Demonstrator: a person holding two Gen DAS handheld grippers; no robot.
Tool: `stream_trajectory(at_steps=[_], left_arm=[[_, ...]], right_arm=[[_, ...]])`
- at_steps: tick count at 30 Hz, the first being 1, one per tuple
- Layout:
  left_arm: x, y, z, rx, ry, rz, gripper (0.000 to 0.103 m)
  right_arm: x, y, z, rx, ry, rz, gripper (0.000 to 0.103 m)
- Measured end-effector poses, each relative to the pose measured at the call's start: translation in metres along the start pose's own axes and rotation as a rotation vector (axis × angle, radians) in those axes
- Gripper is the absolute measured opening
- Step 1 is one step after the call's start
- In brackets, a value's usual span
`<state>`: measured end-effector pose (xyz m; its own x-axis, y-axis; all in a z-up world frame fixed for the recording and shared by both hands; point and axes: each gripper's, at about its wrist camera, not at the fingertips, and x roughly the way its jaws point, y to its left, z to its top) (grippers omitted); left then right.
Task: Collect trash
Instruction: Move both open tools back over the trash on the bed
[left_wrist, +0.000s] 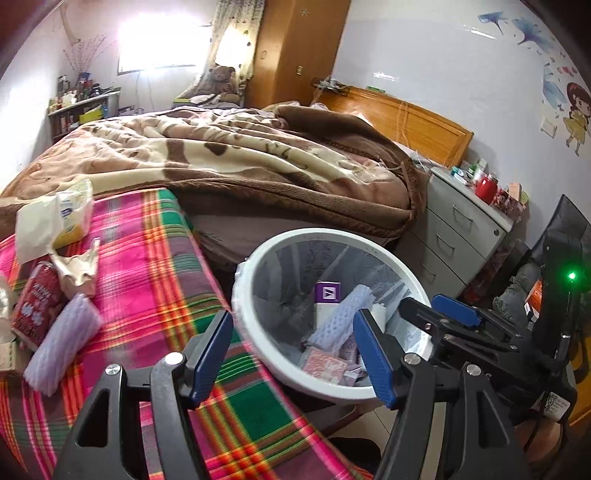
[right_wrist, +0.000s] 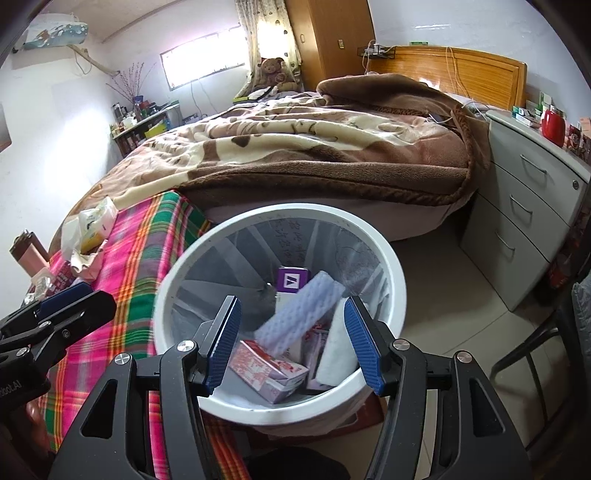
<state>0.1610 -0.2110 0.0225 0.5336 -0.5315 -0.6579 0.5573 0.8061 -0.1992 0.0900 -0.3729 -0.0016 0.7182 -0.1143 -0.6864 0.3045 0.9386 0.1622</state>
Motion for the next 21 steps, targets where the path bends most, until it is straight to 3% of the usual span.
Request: stream_trajectory(at_steps=[9, 13, 21], left_arm=[[-0.03, 0.039, -0.009, -0.056, -0.042, 0.06, 0.07], [-0.042, 0.059, -0.014, -0.077, -0.055, 0.101, 0.07], [-0.064, 0.101, -0.028, -0.144, -0.074, 0.165, 0.07]], right_arm=[[-0.007, 0.03, -0.002, -0.016, -0.04, 0.066, 0.061], [-0.006, 0.044, -0.004, -0.021, -0.039, 0.1, 0.067], [-0.001, 0.072, -0.009, -0.033, -0.023, 0.158, 0.067]])
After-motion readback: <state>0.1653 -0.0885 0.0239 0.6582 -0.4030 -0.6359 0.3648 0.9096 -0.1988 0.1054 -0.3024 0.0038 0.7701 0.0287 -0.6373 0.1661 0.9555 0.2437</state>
